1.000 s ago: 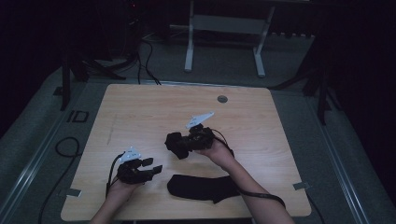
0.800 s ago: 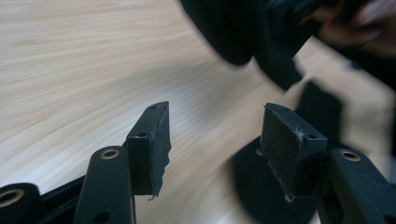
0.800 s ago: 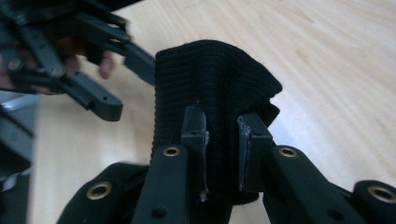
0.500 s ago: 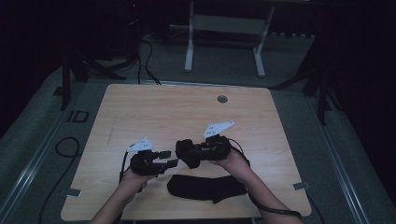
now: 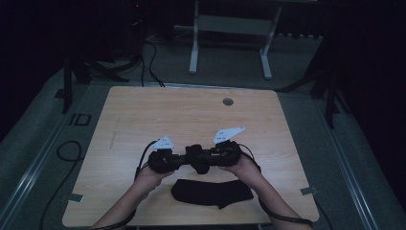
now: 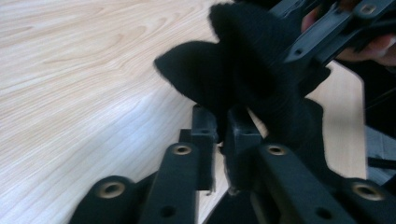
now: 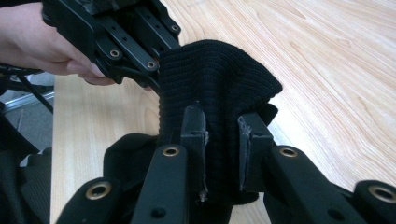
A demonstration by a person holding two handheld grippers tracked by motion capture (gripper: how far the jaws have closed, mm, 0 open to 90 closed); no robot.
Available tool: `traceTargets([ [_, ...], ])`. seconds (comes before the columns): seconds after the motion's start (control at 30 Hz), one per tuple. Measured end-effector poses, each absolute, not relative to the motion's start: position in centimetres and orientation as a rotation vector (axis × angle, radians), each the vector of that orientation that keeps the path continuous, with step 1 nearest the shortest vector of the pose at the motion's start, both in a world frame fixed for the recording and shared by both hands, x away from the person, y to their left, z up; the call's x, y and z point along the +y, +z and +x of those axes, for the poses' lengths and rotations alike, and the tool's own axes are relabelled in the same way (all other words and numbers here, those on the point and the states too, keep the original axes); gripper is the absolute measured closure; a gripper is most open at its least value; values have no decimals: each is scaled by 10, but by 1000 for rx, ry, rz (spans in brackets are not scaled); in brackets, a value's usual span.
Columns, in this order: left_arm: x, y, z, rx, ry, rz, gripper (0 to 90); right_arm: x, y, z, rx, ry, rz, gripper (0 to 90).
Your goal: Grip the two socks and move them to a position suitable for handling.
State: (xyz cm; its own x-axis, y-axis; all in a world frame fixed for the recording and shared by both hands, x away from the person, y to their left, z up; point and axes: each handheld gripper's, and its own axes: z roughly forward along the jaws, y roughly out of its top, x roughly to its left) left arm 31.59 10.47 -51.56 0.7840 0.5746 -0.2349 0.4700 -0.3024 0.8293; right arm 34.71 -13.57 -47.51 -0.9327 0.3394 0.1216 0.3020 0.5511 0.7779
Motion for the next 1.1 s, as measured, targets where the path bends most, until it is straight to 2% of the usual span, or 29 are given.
traceTargets([
  [0.27, 108, -499, 309, 800, 271, 1957, 869, -161, -462, 348, 2657, 1411, 607, 761],
  [0.6, 131, -492, 309, 860, 306, 1947, 868, -218, -447, 354, 2504, 1451, 782, 787],
  [0.9, 138, -501, 307, 893, 309, 1985, 867, -246, -470, 354, 2496, 1398, 916, 785],
  [1.1, 135, -529, 316, 926, 243, 2075, 866, -256, -510, 353, 2540, 1303, 1016, 773],
])
